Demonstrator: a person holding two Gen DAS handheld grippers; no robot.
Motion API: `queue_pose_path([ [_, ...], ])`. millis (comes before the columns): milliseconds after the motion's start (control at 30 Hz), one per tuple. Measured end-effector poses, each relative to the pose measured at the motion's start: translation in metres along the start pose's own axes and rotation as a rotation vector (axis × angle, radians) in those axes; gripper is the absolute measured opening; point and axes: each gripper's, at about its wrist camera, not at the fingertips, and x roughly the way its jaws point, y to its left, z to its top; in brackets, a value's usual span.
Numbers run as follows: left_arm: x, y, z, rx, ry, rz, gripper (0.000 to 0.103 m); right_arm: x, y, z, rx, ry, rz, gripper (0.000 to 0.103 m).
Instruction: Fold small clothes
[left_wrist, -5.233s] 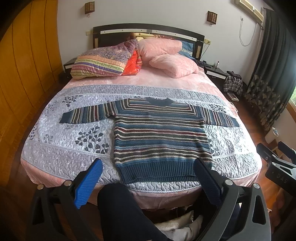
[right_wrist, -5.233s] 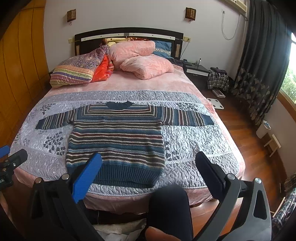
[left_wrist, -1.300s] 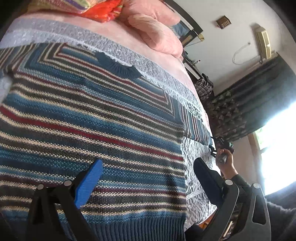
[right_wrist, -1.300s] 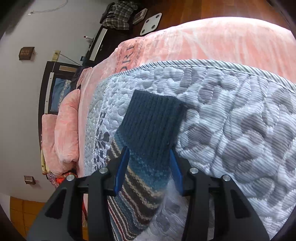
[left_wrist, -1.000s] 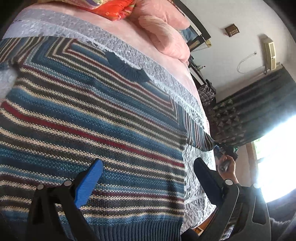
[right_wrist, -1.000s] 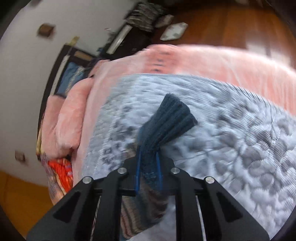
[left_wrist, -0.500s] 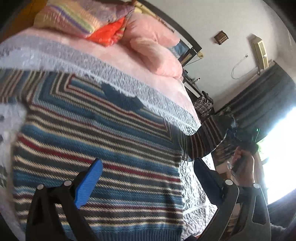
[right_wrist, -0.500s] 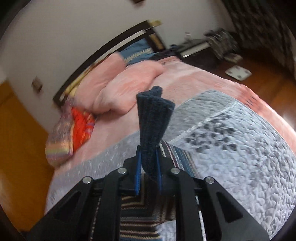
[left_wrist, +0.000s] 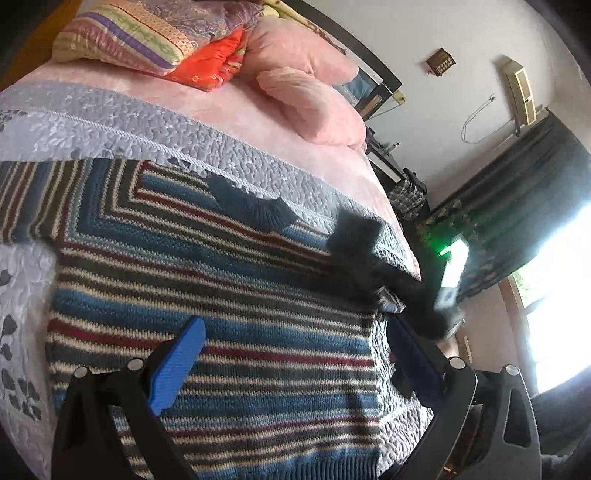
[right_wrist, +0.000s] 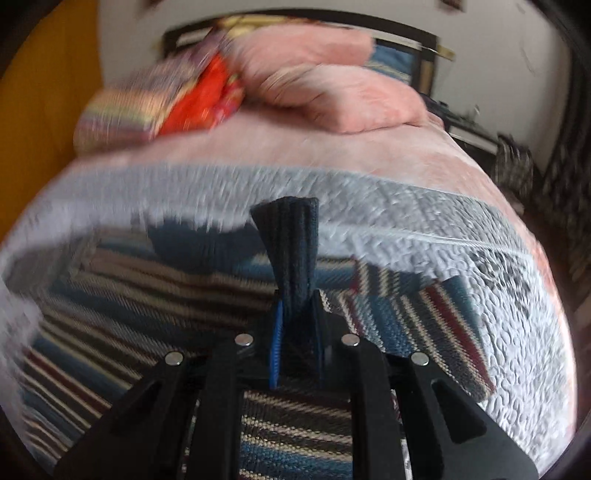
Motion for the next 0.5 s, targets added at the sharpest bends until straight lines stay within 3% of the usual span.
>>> queue_pose_path([
  [167, 0.023, 0.014, 0.012, -0.033, 0.027, -0.048, 0.099, 0.043, 0.043, -0.030, -0.157, 0.063, -0.075, 0.014],
  [267, 0.047, 0.024, 0.019, -0.083, 0.071, -0.089, 0.099, 0.055, 0.055, -0.044, -0.202, 0.091, -0.078, 0.024],
  [333, 0.070, 0.031, 0.024, -0.131, 0.113, -0.118, 0.099, 0.050, 0.055, -0.051, -0.191, 0.097, -0.029, 0.043],
  [433, 0.122, 0.039, 0.030, -0.261, 0.240, -0.228, 0.099, 0.016, 0.044, -0.072, -0.131, 0.041, -0.008, 0.055],
  [500, 0.150, 0.038, 0.031, -0.303, 0.281, -0.262, 0.099, -0.008, 0.027, -0.092, -0.026, 0.027, 0.026, 0.056],
])
